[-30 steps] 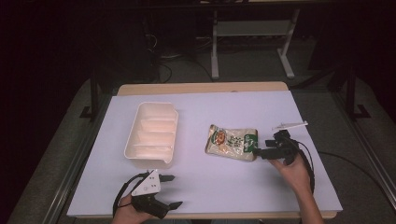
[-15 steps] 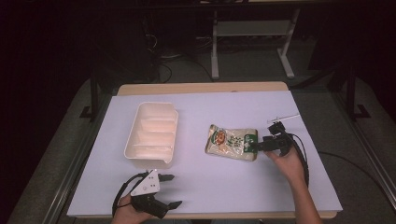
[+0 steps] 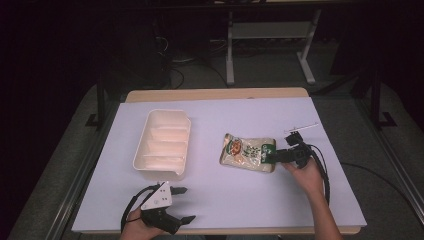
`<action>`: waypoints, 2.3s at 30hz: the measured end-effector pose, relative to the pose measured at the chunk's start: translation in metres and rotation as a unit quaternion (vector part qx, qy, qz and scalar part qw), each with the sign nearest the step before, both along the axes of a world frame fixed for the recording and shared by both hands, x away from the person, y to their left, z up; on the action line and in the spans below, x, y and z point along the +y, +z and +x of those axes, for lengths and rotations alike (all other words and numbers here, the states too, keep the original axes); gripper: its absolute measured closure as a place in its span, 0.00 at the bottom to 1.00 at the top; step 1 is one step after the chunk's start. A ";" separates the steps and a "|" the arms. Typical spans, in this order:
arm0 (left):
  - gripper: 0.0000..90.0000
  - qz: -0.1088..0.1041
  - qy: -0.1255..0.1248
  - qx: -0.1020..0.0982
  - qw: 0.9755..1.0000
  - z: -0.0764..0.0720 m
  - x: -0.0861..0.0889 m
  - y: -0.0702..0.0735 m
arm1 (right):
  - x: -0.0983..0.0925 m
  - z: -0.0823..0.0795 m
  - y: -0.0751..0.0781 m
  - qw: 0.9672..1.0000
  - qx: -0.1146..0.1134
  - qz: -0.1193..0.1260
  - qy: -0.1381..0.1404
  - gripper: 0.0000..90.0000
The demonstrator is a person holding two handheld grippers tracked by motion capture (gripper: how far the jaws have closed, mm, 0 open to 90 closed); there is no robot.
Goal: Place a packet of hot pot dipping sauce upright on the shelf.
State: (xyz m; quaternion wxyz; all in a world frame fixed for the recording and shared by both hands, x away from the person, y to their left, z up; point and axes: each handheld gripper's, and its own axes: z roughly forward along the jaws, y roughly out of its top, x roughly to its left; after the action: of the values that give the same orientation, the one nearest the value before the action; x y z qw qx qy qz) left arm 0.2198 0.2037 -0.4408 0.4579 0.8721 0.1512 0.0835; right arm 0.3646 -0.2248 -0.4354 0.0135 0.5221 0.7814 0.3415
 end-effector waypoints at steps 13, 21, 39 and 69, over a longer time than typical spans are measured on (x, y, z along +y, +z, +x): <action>0.17 0.001 -0.001 0.001 1.000 0.000 -0.001 0.000 | -0.003 -0.002 -0.002 1.000 0.012 0.015 -0.002 0.58; 0.17 0.001 -0.002 0.003 1.000 0.001 -0.001 -0.001 | 0.000 -0.003 0.009 0.999 -0.017 0.049 0.003 0.62; 0.17 0.002 -0.006 0.003 1.000 0.001 -0.003 -0.001 | 0.027 0.011 0.002 0.998 -0.025 0.052 0.009 0.85; 0.17 0.002 -0.001 0.000 1.000 0.000 -0.001 0.000 | 0.063 -0.002 0.084 0.986 -0.127 0.011 0.106 0.99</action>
State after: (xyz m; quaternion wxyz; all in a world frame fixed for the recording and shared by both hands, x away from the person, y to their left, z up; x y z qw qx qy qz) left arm 0.2202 0.2031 -0.4412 0.4567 0.8729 0.1499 0.0836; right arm 0.3628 -0.1618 -0.3517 0.0706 0.3889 0.8204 0.4131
